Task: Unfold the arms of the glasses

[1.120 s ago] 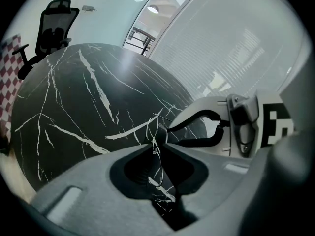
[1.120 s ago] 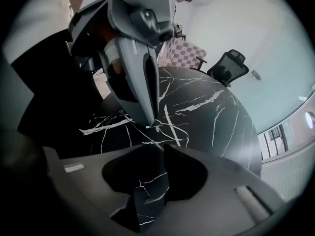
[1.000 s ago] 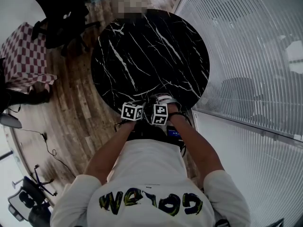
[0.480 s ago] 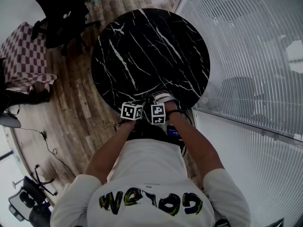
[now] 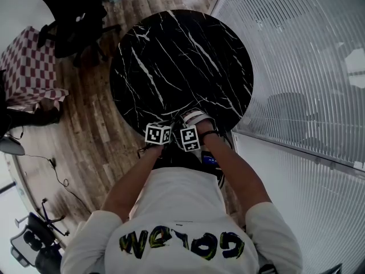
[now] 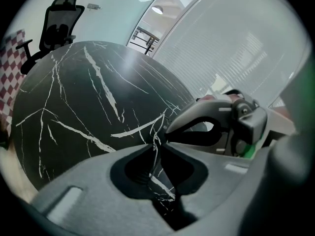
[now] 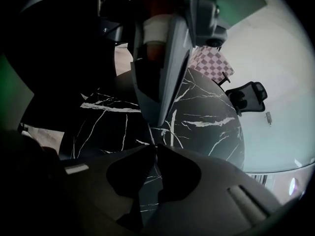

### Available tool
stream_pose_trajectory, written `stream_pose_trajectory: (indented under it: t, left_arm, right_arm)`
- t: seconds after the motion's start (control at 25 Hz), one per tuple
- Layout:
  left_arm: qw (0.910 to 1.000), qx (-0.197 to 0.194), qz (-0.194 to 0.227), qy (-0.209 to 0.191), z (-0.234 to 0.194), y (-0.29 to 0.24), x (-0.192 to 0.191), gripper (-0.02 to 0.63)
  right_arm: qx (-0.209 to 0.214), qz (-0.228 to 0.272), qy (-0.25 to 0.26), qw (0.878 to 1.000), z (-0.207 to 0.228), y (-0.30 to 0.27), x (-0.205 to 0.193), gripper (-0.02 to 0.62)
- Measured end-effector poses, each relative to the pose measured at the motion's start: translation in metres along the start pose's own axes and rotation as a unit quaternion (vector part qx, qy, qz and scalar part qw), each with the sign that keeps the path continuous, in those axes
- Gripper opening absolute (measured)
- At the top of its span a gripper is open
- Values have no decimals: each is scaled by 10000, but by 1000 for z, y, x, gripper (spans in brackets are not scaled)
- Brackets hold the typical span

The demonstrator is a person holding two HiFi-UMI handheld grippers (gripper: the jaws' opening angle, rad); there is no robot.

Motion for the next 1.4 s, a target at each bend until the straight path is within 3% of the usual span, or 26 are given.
stream_pose_trajectory:
  t: [0.32,0.72,1.4]
  left_arm:
    - [9999,94,11,-75,-6,2,1,47]
    - [9985,100,-29,-532,-3,1,14,55]
    - [9978,226,-56,-624,-7,-2,20,26]
  right_arm:
    - [-9,39,-53,10000,-4,2,0,14]
    - [-24,104,33,9999,-3,3,3,12]
    - [-36,113,-76,9999,-7,4,3,12]
Point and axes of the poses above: the fingertips, and each gripper's own axes: y backward along the fingers, z to its right, x out of its top, the point moved 5 cm from there along y, backward along the fingers, and after that the axes turned 2 degrees about -x, right-handed, at the moved point
